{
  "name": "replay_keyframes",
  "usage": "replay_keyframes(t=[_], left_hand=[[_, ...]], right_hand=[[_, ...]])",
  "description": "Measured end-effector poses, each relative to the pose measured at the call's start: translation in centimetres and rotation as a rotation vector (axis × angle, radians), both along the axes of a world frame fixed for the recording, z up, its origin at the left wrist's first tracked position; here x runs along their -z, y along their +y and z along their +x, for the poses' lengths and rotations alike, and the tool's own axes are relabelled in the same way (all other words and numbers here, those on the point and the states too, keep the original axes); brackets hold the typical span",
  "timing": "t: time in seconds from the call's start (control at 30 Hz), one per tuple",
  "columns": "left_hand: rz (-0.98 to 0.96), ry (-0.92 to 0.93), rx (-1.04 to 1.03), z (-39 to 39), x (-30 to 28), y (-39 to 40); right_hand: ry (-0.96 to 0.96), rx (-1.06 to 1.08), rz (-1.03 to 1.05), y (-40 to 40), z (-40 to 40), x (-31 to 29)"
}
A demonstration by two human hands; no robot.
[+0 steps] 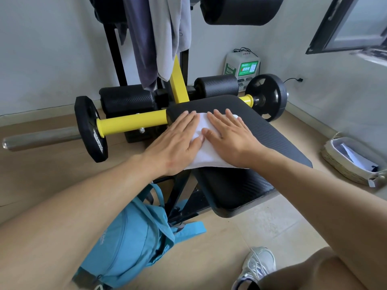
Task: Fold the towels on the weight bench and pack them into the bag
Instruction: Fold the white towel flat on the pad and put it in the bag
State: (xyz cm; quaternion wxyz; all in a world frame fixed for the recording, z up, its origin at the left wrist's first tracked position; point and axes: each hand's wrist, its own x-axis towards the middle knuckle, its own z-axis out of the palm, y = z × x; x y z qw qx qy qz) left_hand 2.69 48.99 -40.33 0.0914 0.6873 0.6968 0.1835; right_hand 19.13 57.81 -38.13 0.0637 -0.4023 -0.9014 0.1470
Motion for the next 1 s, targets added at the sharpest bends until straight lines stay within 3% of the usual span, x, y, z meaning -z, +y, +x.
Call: replay_keyframes(t=[0.3, 0.43, 0.57, 0.7, 0.83, 1.0], left_hand=[[0.017, -0.007, -0.006, -0.1, 0.4, 0.2], [0.008, -0.012, 0.001, -0.2, 0.5, -0.1], [0.007, -0.013, 0.006, -0.1, 0.5, -0.2], [0.002, -0.016, 0.001, -0.2, 0.5, -0.1], [0.059, -0.109, -0.02, -0.3, 0.1, -0.7], [0.313, -0.377, -0.163, -1.3, -2.9, -1.3]], right_hand=[[0.077, 0.0, -0.071, 0.2, 0.3, -0.4], [0.261, 0.227, -0.148, 0.4, 2.0, -1.1], [0.139, 0.431, -0.049, 0.9, 3.1, -2.2], [0.105, 0.421, -0.216, 0.0, 3.3, -3.0], [0.409, 0.389, -0.374, -1.1, 3.0, -3.9], [0.71, 0.25, -0.461, -1.7, 2.8, -5.4]])
